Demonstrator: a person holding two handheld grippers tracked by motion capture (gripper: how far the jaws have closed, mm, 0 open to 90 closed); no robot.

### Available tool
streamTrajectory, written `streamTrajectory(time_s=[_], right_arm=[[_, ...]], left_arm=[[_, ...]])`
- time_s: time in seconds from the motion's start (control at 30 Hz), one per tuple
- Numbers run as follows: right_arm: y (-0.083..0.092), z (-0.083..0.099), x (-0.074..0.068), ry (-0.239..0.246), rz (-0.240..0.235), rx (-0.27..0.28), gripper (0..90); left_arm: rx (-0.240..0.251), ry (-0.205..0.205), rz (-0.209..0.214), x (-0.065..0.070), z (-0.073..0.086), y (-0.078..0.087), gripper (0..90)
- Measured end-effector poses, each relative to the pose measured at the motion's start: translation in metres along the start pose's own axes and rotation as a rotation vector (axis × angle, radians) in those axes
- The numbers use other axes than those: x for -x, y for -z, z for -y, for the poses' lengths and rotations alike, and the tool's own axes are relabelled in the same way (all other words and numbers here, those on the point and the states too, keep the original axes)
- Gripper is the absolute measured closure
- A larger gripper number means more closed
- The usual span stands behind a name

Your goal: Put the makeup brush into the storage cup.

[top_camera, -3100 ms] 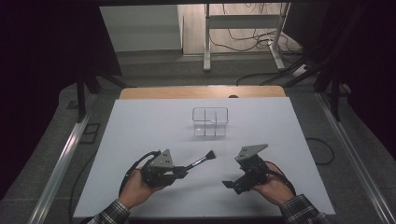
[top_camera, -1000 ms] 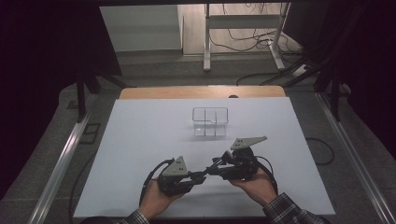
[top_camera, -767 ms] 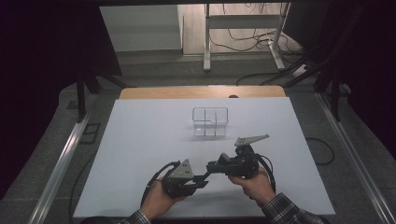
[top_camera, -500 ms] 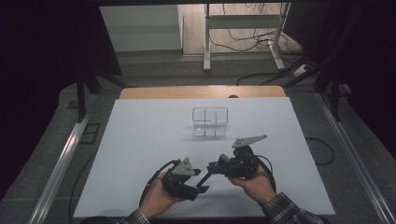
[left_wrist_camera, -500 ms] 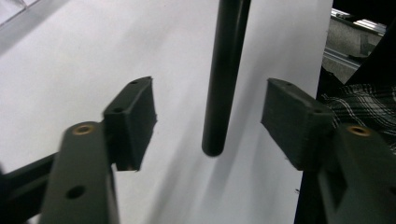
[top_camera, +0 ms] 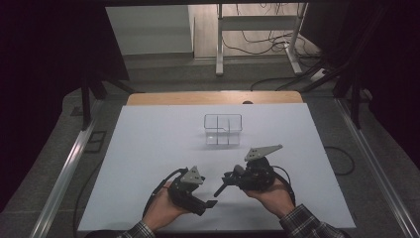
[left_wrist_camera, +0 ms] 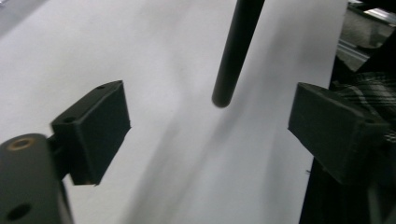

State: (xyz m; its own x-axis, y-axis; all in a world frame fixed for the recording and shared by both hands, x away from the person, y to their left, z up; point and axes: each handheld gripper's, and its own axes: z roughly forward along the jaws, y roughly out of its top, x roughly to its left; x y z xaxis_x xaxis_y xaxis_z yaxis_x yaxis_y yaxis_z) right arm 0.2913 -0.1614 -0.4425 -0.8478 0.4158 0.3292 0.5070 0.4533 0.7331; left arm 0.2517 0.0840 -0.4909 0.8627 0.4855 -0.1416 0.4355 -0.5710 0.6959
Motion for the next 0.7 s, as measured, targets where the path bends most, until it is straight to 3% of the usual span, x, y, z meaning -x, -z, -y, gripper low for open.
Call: streamTrajectory(time_s=[0.2,0.7], right_arm=[[0.0022,0.0009,0.0014,0.008,0.016,-0.003,76.0],[0.0069,0.0031,0.0017,0.031,0.06,-0.019,75.9]], left_arm=[[0.005,0.017,0.0,-0.0041,0.0015,0.0053,10.8],[-0.005,0.011,-0.015,-0.0065,0.0031,0.0105,8.4]])
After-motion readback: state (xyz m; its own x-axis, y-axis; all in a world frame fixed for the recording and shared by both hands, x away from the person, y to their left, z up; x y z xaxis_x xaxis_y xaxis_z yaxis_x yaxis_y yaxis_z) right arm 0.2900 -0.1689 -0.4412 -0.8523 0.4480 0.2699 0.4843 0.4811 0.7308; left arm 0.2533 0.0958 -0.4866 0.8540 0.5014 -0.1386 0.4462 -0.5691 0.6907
